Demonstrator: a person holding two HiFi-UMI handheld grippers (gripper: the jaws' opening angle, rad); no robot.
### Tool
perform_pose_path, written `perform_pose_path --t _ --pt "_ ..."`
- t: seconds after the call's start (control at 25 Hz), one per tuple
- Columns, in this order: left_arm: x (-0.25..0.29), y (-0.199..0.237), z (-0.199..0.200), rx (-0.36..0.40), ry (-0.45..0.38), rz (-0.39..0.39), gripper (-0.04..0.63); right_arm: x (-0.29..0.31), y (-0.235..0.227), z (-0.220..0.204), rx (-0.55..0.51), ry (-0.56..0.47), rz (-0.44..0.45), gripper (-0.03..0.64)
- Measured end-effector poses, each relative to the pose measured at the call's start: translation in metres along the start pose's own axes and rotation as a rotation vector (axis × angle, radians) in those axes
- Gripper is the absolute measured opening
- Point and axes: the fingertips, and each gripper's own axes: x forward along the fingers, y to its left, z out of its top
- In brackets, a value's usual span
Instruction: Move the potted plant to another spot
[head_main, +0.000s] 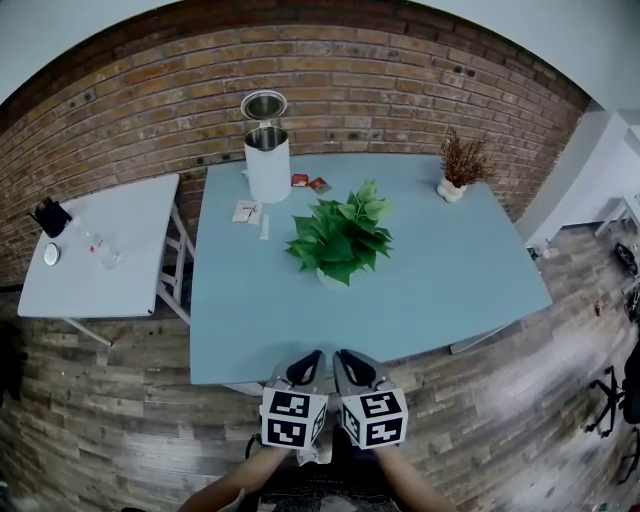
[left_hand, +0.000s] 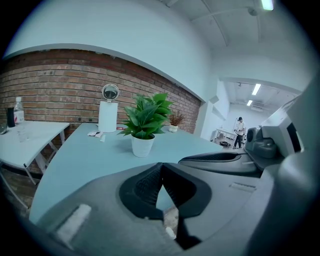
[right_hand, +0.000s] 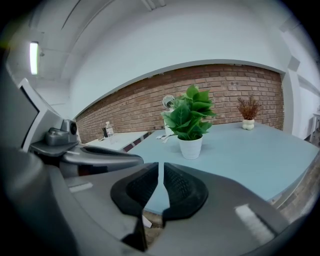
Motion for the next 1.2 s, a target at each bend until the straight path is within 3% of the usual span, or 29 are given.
perform_pose_path --t 0.44,0.84,1.2 --pt "0.051 0.023 0.021 -0.048 0.002 0.067 0.000 0.053 -0.047 0.023 -0.037 0.011 0.024 0.075" --pt "0.096 0.040 0.031 -0.082 0.019 0.153 0.000 0.113 -0.092 0.034 -0.100 0.044 0.078 0.220" --pt "0.120 0.061 0.026 -0.148 0.062 0.272 0.000 0.160 -0.109 0.030 -0.084 0.093 0.162 0.354"
